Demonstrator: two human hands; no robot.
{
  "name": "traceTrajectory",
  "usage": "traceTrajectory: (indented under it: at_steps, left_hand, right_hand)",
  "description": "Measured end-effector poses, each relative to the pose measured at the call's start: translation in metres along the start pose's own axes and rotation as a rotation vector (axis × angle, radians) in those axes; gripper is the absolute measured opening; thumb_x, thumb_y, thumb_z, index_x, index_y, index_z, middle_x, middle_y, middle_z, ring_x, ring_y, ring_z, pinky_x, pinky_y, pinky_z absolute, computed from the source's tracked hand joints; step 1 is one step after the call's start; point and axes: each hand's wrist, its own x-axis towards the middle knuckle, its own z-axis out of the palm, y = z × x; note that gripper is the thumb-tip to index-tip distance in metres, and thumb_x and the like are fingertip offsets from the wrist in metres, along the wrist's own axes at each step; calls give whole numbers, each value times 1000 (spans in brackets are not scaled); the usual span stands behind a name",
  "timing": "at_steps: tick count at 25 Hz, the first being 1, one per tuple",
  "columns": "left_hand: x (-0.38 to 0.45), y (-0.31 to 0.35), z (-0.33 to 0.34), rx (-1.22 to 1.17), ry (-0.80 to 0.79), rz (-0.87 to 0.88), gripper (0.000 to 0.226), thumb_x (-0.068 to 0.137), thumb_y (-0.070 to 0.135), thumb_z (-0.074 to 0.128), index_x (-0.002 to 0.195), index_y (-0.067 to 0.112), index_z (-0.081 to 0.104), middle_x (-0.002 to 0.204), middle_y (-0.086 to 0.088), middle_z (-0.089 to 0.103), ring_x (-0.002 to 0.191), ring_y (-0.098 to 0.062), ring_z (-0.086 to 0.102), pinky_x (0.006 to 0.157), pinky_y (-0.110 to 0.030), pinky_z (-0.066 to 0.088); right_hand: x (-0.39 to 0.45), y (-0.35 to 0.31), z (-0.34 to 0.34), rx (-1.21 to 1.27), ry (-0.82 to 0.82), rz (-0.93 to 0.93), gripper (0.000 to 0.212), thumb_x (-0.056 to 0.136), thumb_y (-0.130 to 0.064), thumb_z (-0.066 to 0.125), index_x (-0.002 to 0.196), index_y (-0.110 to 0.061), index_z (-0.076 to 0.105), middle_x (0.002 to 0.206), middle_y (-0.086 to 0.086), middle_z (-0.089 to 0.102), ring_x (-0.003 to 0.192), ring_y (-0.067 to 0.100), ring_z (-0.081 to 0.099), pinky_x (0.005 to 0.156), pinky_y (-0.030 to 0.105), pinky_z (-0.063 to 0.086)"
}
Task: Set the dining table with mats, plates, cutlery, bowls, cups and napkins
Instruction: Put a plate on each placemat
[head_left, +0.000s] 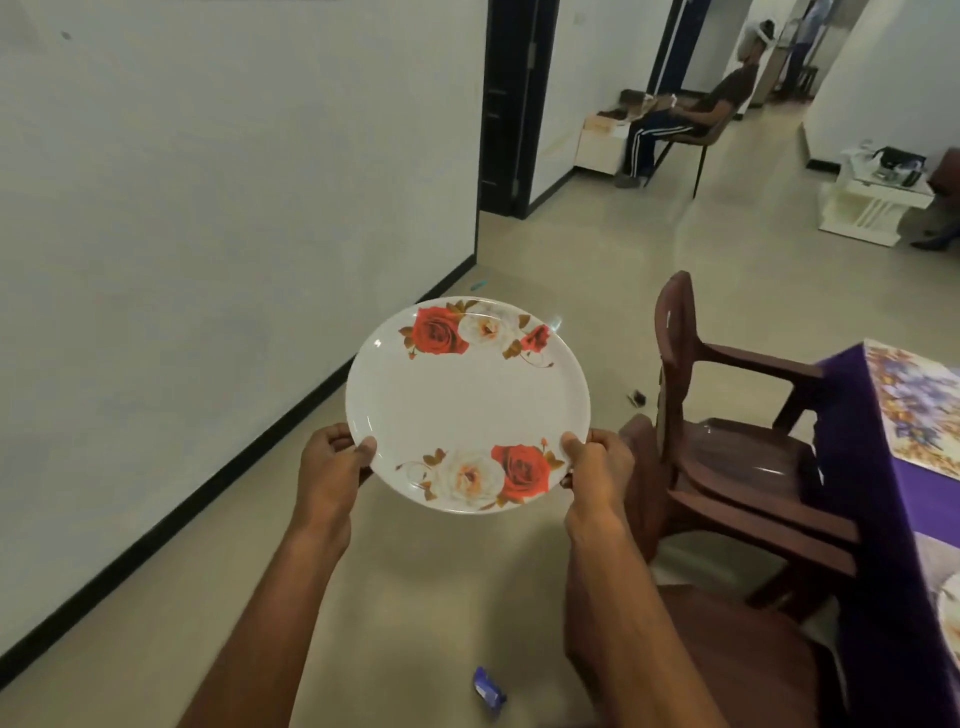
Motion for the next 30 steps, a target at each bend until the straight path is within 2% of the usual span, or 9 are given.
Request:
traceTrajectory:
  at_steps: [1,7,10,11,17,20,22,26,30]
  left_hand:
    - [4,6,1,5,9,-3,26,95,-1,61,122,2,60,112,-14,71,98,-23,71,81,-31,56]
    - [167,40,36,11,-71,-30,25,96,0,62,120,3,60,114,-16,71,103,-27,70,88,-37,57]
    - [283,59,82,76,-120,-40,28,96,-2,61,124,0,56,115,-17,69,102,-29,70,78,-34,57]
    - [281,66,77,68,-103,-29,30,96,-2,61,126,-1,56,115,-18,69,99,-29,71,73,-33,57]
    - [456,117,233,109,-329,-37,31,96,-4,59,127,-2,56,118,-18,67,97,-23,68,74,-31,56]
    - [517,137,310,86,-422,-21,22,97,-4,58,117,1,62,112,-13,70,96,-20,69,71,-26,58]
    - [581,144,381,98,-529,-14,19,97,-4,58,114,2,64,110,-11,71,99,-21,69,75,-29,58]
    - [664,156,488,111,-621,-32,25,95,-5,59,121,-3,59,113,-18,71,96,-23,71,78,-33,58]
    - [729,187,620,131,-774,-41,13,97,-7,57,104,2,64,98,-12,73,87,-21,70,76,-30,56]
  right_hand:
    - [-2,-5,7,-2,1,12,10,86,0,66,95,-3,64,88,15,71,68,22,61,52,30,45]
    - [111,-27,129,7,51,11,6,85,-7,65,90,-9,64,90,12,72,73,25,63,55,32,46]
    - [200,-43,190,36,85,29,6,85,-9,66,89,-12,63,89,12,73,74,26,66,56,32,47]
    - [194,-46,198,14,66,21,6,85,-10,66,89,-12,63,89,13,73,73,25,66,55,32,47]
    - [357,-123,252,89,216,-38,6,90,-7,66,95,-9,62,91,12,71,78,23,68,52,28,47]
    - [423,-151,261,114,290,-53,10,90,-6,66,97,-5,60,92,13,71,77,23,66,52,29,47]
    - [492,-174,274,148,385,-88,9,89,-5,67,95,-6,60,91,14,71,74,24,65,52,28,46]
    - [578,-212,284,126,537,-100,7,91,-6,66,96,-5,61,91,12,70,72,23,65,54,31,47]
    - [669,-262,284,164,692,-117,8,90,-8,68,93,-5,61,90,12,71,74,26,66,54,32,47]
